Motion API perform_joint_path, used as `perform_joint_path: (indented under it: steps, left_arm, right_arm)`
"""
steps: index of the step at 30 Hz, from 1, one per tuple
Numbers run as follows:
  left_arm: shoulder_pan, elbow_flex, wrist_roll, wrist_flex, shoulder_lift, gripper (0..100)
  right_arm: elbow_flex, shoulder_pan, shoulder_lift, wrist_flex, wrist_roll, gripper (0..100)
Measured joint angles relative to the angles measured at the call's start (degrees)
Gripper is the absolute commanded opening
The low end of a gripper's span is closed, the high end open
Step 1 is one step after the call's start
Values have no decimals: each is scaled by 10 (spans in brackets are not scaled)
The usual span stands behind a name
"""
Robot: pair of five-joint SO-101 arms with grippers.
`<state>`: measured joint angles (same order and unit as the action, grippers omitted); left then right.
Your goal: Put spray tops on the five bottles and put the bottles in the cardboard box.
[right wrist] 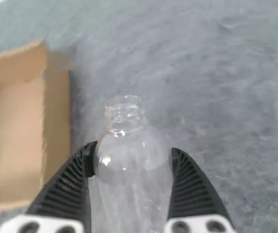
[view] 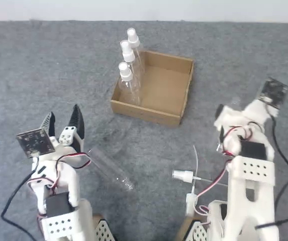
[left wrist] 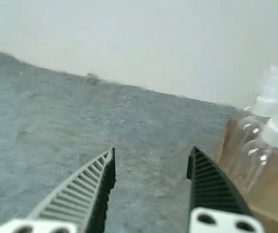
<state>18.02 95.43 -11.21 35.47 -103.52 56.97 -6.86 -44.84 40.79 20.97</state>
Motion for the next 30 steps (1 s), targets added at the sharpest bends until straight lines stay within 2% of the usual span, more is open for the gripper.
perform_joint_path:
  steps: [3,7,12,21,27,30]
  left_arm:
    - [-48,-47,16,42,0,230]
    - [-164,-101,69,125,0,230]
    - [-273,-116,123,143,0,230]
    - [-404,-120,169,234,0,249]
    - [-492,-104,169,257,0,268]
    - [-515,-92,169,255,29,268]
  right_arm:
    - [0,-33,-1,0,25,6]
    - [0,-66,-1,0,43,6]
    - [0,-78,-1,-3,47,6]
    - [53,-77,-3,-94,47,6]
    - [54,-78,-3,-103,47,6]
    - [54,-79,-3,-104,47,6]
